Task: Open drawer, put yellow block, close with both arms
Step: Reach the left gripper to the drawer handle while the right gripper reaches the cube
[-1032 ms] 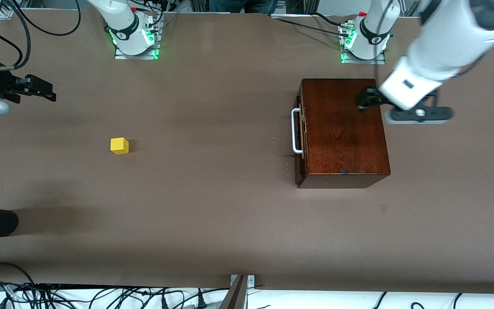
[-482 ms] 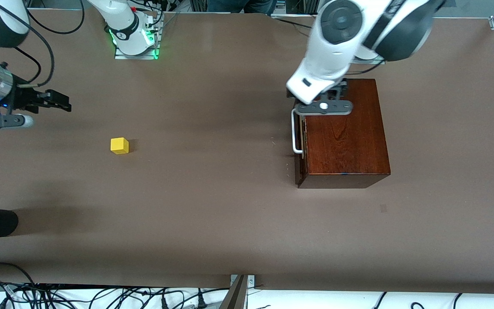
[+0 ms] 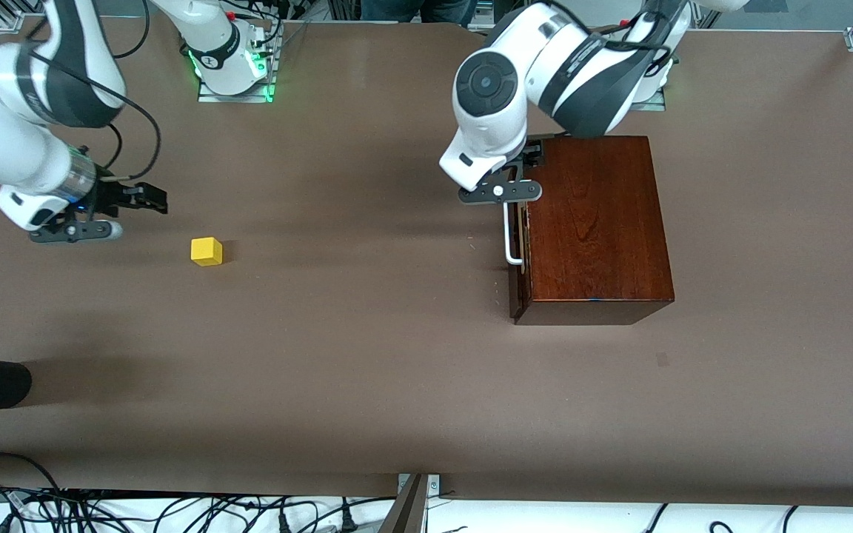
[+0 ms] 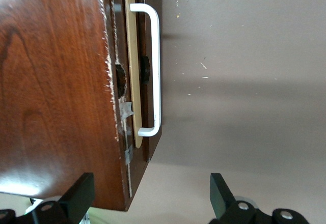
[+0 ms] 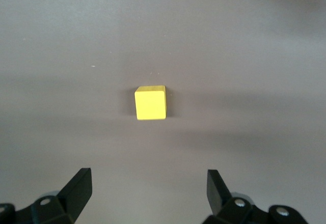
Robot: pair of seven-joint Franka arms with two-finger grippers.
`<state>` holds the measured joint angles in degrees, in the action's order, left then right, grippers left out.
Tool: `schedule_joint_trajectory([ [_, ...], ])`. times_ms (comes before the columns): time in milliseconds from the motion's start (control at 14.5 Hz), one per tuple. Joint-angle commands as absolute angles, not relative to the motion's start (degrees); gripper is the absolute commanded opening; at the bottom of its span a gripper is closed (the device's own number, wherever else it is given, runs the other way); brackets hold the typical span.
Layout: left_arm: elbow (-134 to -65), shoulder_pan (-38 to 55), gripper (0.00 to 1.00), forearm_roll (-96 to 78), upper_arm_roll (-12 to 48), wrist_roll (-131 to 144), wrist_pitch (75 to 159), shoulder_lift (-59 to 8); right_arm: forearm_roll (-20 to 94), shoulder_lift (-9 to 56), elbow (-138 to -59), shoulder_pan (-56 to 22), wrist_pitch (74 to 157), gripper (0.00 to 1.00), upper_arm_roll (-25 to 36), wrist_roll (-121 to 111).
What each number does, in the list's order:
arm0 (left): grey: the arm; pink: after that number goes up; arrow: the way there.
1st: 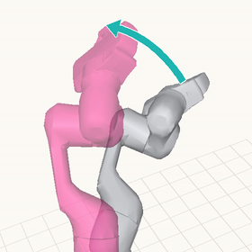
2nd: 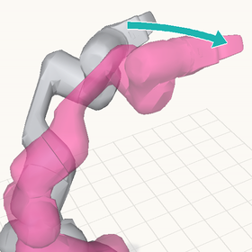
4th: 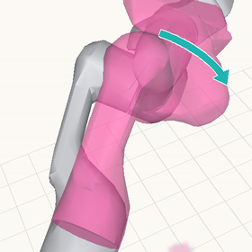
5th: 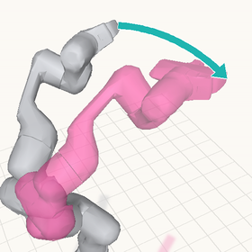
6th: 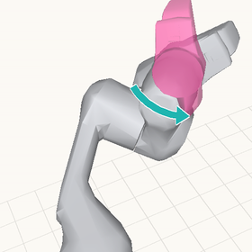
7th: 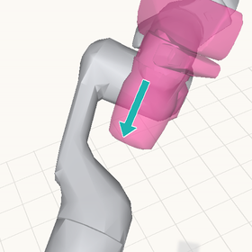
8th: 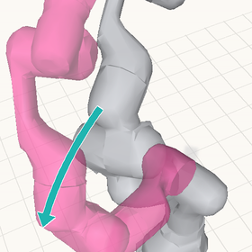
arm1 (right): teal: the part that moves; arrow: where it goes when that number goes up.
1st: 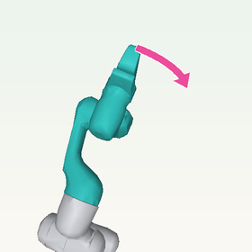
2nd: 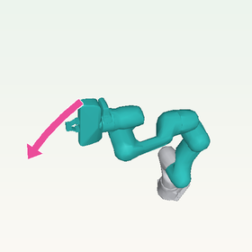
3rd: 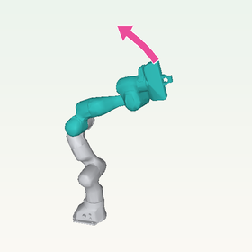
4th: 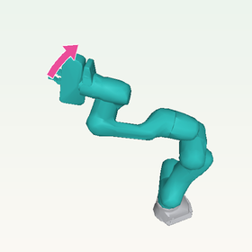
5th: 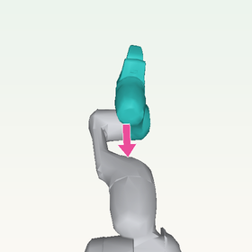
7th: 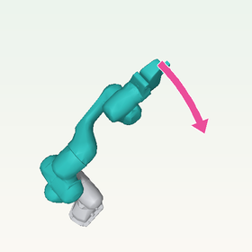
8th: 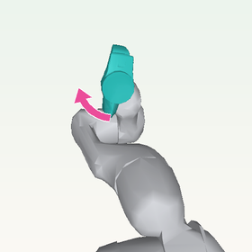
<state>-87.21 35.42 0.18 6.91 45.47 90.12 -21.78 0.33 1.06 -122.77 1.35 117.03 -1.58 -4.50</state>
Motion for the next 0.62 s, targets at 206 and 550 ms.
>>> schedule_joint_trajectory([
  [206, -84.81, 41.22, 1.0, 5.71, 6.33, 53.61, 92.53, -26.89, 0.26, 5.7, -129.55, 1.41, 128.92, 1.0, -2.2, -4.75],
  [550, -84.81, 41.05, 1.0, 9.39, 5.71, 53.53, 97.72, -29.61, 0.18, 11.5, -129.46, 1.41, 135.68, 1.0, -2.2, -4.83],
])
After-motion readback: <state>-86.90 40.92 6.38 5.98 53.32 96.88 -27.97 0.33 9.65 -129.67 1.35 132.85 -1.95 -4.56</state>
